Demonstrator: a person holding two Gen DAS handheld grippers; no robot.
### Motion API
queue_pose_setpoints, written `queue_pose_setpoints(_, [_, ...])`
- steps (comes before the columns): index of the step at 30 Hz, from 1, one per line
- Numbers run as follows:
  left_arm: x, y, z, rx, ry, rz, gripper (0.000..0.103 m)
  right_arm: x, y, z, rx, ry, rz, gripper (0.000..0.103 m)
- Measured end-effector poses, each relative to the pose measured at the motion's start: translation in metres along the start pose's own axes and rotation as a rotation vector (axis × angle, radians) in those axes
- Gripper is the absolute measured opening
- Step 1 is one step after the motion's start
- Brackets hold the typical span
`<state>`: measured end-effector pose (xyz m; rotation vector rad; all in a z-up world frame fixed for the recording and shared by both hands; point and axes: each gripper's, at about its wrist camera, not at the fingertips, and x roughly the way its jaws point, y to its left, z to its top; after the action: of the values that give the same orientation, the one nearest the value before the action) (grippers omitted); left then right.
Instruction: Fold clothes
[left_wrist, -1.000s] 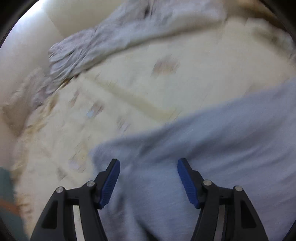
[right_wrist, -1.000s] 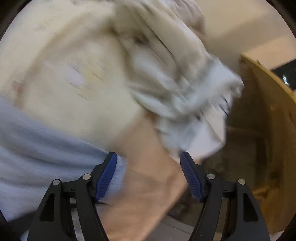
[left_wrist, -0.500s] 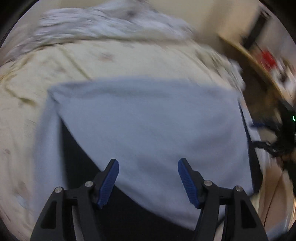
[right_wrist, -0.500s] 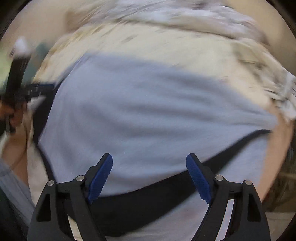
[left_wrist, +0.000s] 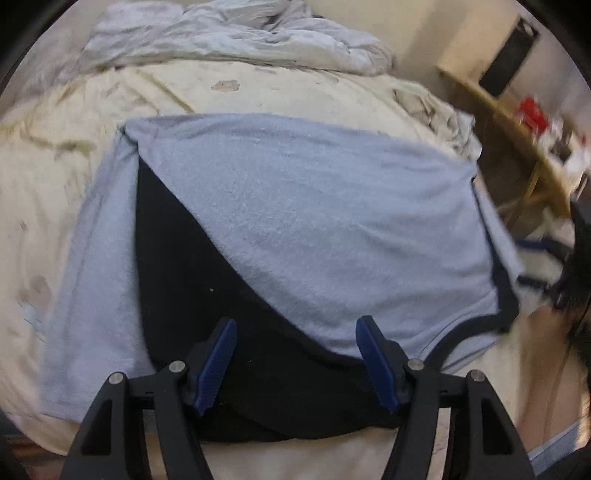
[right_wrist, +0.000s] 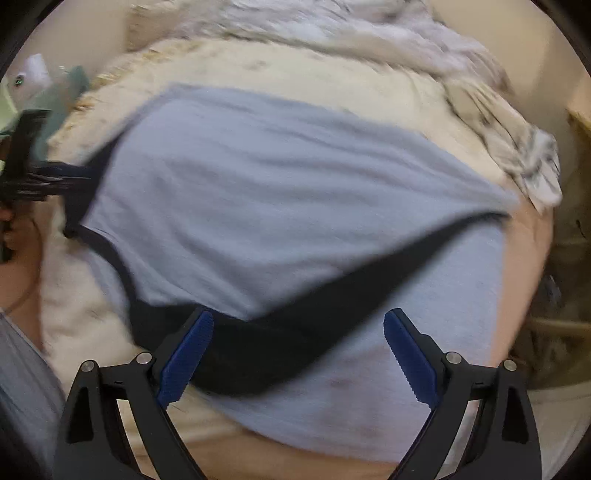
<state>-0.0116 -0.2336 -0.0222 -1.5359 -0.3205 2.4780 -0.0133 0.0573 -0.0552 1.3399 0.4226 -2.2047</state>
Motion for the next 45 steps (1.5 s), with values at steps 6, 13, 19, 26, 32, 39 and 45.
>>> queue_pose_setpoints(6, [0.016,-0.022,-0.012,0.047,0.105,0.095,0.068,0.036,0.002,0.003,0.089,0.08,0.038,0.096])
queue_pose_setpoints(13, [-0.035,-0.024,-0.017,0.046,-0.025,0.091,0.068,0.01,-0.003,-0.01,0.08,0.048,0.039,0.096])
queue_pose_setpoints(19, [-0.039,0.048,0.035,-0.149,-0.067,0.106,0.068,-0.03,-0.035,-0.008,0.279,-0.236,0.104,0.096])
queue_pose_setpoints(26, [-0.024,0.108,0.007,-0.309,0.245,0.26,0.064,-0.002,-0.06,0.001,0.339,-0.255,0.123,0.096])
queue_pose_setpoints(32, [-0.058,0.091,-0.013,-0.274,0.278,0.277,0.064,-0.002,-0.067,-0.002,0.37,-0.309,0.135,0.096])
queue_pose_setpoints(39, [-0.088,-0.017,0.053,-0.078,0.064,0.094,0.064,-0.034,-0.098,-0.035,0.513,-0.415,0.104,0.096])
queue_pose_setpoints(45, [-0.046,-0.177,0.124,0.428,-0.025,-0.107,0.074,-0.078,-0.142,-0.09,0.637,-0.457,0.123,0.096])
